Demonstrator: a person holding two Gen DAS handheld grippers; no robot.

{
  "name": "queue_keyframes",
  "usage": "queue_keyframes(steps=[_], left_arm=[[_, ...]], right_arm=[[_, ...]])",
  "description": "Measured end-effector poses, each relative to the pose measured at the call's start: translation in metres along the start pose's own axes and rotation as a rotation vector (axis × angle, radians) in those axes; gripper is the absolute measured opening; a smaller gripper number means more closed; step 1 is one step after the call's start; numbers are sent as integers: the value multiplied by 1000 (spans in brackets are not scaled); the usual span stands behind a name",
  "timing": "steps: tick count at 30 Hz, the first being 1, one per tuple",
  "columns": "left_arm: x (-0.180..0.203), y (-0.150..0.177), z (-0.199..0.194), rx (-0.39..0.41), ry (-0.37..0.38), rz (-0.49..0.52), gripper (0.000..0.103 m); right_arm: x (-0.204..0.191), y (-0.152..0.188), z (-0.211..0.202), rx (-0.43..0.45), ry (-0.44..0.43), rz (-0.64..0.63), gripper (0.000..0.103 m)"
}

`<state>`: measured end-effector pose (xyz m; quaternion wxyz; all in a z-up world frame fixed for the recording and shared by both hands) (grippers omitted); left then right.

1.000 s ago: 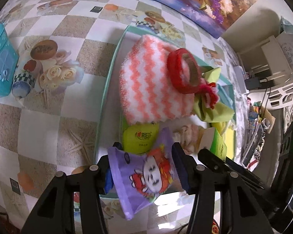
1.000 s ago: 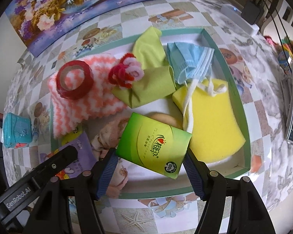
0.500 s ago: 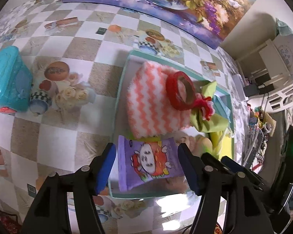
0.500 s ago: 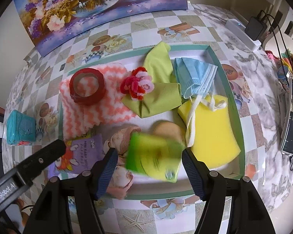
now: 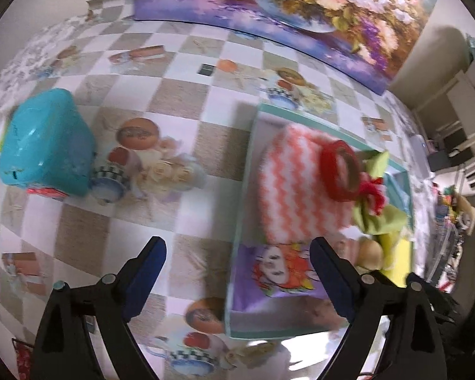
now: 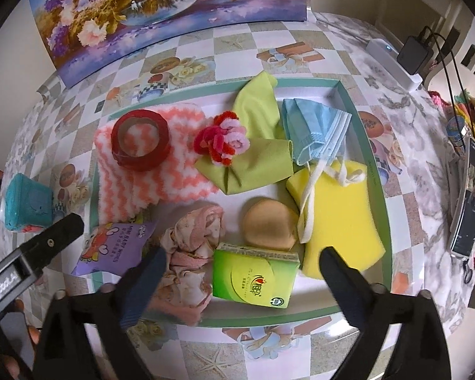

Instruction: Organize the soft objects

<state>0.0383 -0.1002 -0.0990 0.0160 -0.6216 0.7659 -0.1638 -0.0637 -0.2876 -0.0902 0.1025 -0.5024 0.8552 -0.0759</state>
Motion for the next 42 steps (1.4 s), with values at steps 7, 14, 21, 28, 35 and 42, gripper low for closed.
queue_keyframes(steps=[7,14,21,28,35,42], left_arm=[[-18,-4,1,46,-133,14,103],[-28,-7,1,53,-169,-2,103],[-19,-9,-7,77,-172,49,103],[-11,-8,-29,159,-240,124,103],[-18,-3,-50,194,-240,130,103],[-36,7,-68,179,-226,96,103]], right_arm=[[2,-1,0,10,6,6,103],[5,-2,0,19,20,22,103],[3,-1,-1,22,24,20,103],[-4,3,-8,38,23,7,103],[-13,9,-20,64,36,-16,103],[-27,20,-36,109,46,-53,103]])
Point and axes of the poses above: each gripper's, at about its wrist camera, not at the fingertips, and z roughly the way its jaws point, x to its right, y to its underside, the point moved 6 cm from there along z, roughly the way its jaws point, and after that the axes turned 2 degrees about -y, right-handed, at the moved point
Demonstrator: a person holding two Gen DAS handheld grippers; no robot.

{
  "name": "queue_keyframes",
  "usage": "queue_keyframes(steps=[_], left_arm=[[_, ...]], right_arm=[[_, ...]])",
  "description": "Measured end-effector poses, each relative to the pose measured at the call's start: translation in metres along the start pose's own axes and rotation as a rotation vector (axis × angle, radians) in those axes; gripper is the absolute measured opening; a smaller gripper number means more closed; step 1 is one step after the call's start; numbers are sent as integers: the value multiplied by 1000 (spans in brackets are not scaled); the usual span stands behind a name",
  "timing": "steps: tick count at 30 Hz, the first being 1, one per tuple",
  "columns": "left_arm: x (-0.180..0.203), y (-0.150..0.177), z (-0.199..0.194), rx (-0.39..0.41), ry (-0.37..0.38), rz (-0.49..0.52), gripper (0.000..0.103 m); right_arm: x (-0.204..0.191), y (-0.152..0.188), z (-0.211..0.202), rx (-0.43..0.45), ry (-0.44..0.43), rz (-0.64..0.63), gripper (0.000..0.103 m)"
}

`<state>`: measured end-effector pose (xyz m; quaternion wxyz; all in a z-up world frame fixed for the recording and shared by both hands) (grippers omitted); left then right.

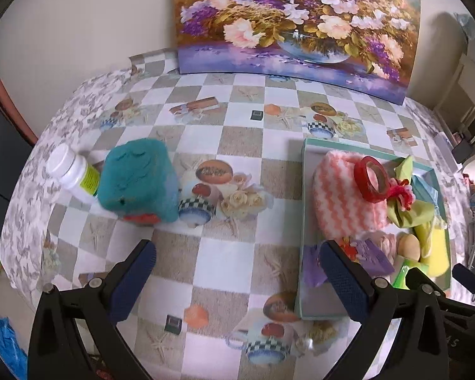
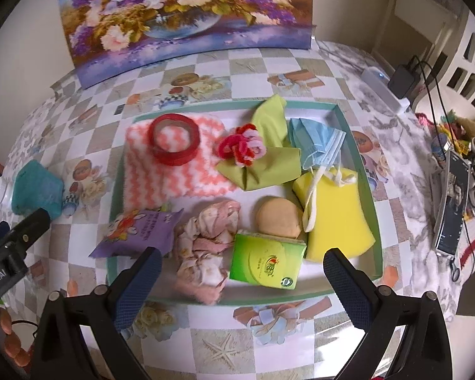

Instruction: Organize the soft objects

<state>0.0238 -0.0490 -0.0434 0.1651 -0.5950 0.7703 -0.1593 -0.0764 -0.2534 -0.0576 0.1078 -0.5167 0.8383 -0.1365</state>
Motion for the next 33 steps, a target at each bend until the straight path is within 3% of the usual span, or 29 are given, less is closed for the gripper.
queue_keyframes(steps=[20,33], left_arm=[[-23,44,-23,-1,-24,32,103],[-27,47,-32,32,-60,47,103]], right_arm=[[-25,33,-33,84,-4,-62,103],[-27,37,-50,142,2,-74,103]])
Point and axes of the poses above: each gripper's, at about its wrist camera, not at the fingertips, and z roughly the way its jaws point, x to its right, y to its underside, the point moved 6 cm from there along z, roughly the way its jaws point, and after that the axes turned 2 degrees about -y, right-handed, at the moved point
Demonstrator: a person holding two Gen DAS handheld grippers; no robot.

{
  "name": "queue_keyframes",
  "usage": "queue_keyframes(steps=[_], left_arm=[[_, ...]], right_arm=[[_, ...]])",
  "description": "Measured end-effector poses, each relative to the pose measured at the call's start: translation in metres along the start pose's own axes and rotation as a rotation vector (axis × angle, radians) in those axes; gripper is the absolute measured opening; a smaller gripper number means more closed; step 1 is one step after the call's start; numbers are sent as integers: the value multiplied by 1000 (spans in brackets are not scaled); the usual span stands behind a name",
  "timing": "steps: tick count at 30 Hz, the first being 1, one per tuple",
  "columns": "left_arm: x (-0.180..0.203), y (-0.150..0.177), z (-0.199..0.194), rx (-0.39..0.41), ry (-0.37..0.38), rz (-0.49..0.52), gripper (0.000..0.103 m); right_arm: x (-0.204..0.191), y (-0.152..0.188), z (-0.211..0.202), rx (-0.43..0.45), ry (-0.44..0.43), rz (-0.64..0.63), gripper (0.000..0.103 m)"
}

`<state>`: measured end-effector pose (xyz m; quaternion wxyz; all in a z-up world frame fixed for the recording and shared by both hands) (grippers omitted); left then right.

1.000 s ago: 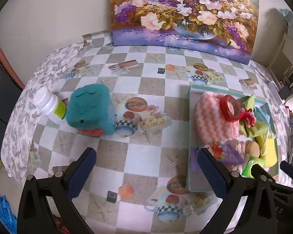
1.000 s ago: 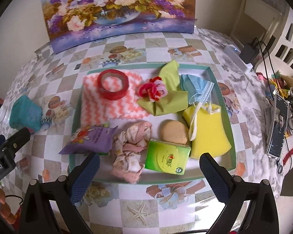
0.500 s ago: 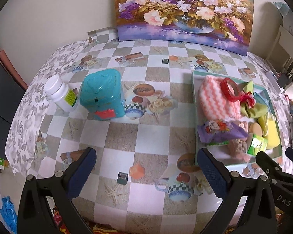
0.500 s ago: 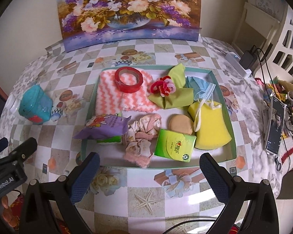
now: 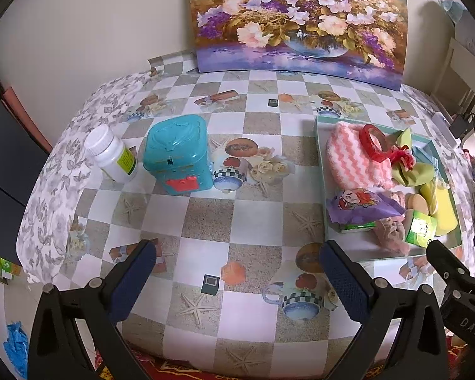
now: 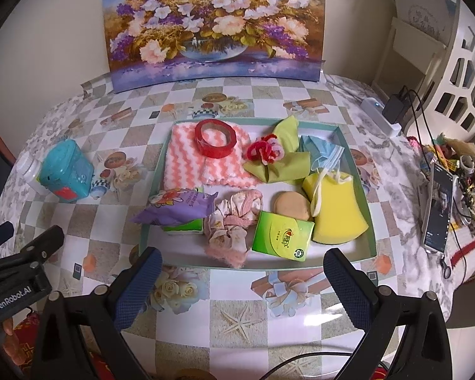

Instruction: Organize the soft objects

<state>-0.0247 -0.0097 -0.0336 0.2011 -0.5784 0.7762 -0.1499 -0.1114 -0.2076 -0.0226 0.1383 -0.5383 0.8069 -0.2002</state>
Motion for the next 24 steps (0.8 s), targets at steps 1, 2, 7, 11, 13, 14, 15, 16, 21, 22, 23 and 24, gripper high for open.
queue_keyframes(steps=[1,2,7,11,13,14,15,16,21,22,23,24], left_arm=[[0,0,0,-1,-1,1,103],[1,0,0,-1,-1,-1,103],[1,0,2,-6,-8,-1,103],[1,-1,4,-15,-11,0,103],[0,-1,5,-19,-12,-2,103],[0,0,5,-21,-13,-4,103],[-1,0,6,-23,-14,-6,103],[-1,0,6,-24,-14,-8,103],[-2,0,8,-26,-17,-15,103],[-2,0,8,-27,-18,-15,103],[-2,0,8,-28,-19,-16,103],[-2,0,8,-29,-20,-15,103]], right_arm=[[0,0,0,1,0,1,103],[1,-1,0,2,-1,2,103],[1,-1,0,-1,-3,-1,103],[0,-2,1,-5,-4,2,103],[1,-2,2,-8,-4,5,103],[1,-2,2,-9,-5,7,103],[1,-2,2,-10,-4,9,103],[1,-2,3,-10,-4,10,103],[1,-1,4,-15,-5,9,103],[1,0,4,-15,-5,9,103],[1,-1,4,-15,-4,10,103],[1,-1,4,-14,-5,10,103]])
Point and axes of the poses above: each gripper's, at about its wrist camera, not at the fingertips, and z roughly the way its jaws point, x to its right, y to its underside, the point moved 6 cm from there along z, roughly the way its jaws point, and after that the axes turned 2 degrees about -y, right-handed, at the moved point
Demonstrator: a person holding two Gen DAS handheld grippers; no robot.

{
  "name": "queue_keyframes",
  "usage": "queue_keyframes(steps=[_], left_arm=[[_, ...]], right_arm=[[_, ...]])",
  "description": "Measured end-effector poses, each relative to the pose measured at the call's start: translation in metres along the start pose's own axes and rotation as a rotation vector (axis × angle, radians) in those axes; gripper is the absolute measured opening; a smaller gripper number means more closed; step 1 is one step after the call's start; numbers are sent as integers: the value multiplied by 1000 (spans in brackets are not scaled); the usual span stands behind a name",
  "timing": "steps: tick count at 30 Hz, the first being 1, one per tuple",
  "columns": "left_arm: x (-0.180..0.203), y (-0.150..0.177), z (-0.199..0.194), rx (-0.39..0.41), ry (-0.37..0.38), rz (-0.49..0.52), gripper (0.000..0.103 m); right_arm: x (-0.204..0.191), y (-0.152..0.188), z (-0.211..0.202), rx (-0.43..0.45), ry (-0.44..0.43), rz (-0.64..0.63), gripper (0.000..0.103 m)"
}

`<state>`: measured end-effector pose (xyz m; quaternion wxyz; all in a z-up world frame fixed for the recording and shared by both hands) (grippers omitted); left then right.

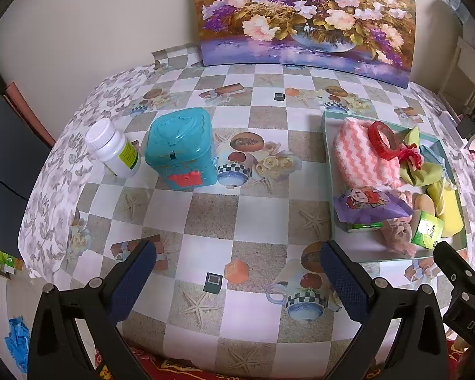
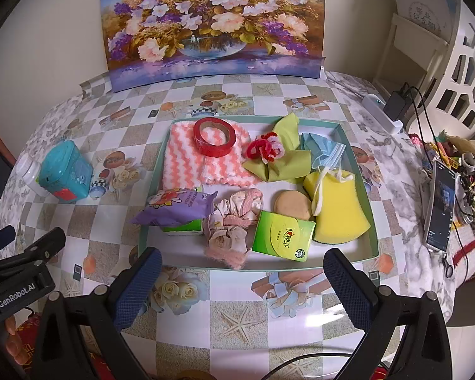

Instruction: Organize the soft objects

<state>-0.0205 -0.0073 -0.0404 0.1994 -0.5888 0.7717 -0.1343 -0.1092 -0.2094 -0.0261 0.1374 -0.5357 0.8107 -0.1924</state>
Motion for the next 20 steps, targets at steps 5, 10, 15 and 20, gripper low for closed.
queue_keyframes(steps=[5,10,15,20], left_arm=[[0,0,0,-1,1,-1,103],[-2,0,1,-4,-3,-8,103],[-3,1,2,-10,-1,-15,103],[0,0,-1,1,11,-5,103]], right_arm=[[0,0,0,-3,-1,2,103],[0,1,1,-4,-1,3,103],[0,1,1,-5,0,3,103],[0,1,1,-4,0,4,103]])
Point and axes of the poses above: each gripper's, at about its wrist camera, not at the fingertips, and z roughly the way its jaws point, x to its right, y to its underside, the point moved 6 cm from there along z, roughly the way its jaws point, and after that the axes turned 2 degrees about -y, right-handed, at the moved point
